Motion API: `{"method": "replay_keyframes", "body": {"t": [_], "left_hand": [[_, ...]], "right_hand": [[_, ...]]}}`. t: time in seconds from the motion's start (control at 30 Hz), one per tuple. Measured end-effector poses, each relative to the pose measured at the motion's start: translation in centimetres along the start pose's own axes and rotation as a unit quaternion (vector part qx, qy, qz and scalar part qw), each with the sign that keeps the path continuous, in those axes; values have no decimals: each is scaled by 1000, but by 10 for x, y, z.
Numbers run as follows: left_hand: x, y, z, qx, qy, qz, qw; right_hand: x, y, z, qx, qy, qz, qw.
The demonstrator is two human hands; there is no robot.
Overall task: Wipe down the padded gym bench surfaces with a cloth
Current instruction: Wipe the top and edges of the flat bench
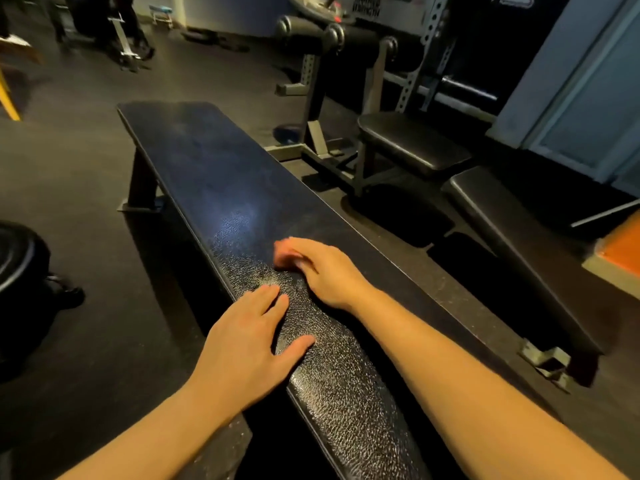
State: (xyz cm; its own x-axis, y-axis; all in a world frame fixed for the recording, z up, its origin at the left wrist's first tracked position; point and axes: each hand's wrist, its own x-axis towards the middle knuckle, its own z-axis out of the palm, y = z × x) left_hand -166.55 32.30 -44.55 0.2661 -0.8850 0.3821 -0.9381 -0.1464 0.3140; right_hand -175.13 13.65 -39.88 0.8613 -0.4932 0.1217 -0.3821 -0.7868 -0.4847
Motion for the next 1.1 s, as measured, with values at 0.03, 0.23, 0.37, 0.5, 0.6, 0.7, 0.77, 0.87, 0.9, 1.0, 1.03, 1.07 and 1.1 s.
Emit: {"method": "replay_keyframes", "body": {"t": [0.03,0.23,0.37,0.5,0.6,0.7,0.77,0.87,0.9,1.0,1.03,1.07,1.1], "left_hand": [[0,0,-1,-2,-7,2,1000],[1,3,0,0,-2,-4,1000],[2,3,0,12,-7,3,1000],[3,0,-1,20,-13,7,1000],[5,1,-5,28,-21,7,999],[5,2,-8,34,-30,4,999],[5,3,-8,43,-32,7,999],[6,5,-10,48,-25,12,998],[6,6,-11,52,-25,14,998],[7,8,-16,65,-33,13,997],[7,9,-17,67,-39,10,997],[7,9,-17,64,-42,10,997],[7,9,-17,59,-40,10,997]], "right_hand": [[-14,14,-12,-18,15,19,1000],[-4,77,-53,-89,111,303,942],[63,45,-22,-50,123,198,971],[70,0,0,8,8,42,999],[-21,-15,-7,41,-27,-45,998],[-145,11,-43,-3,23,-15,1000],[-198,42,-69,-42,78,100,991],[-209,75,-85,-66,159,305,937],[-200,73,-79,-63,189,337,920],[-179,27,-49,-27,206,258,944],[-185,7,-35,2,164,176,971],[-199,-14,-25,15,100,88,991],[-217,-30,-20,19,35,7,999]]}}
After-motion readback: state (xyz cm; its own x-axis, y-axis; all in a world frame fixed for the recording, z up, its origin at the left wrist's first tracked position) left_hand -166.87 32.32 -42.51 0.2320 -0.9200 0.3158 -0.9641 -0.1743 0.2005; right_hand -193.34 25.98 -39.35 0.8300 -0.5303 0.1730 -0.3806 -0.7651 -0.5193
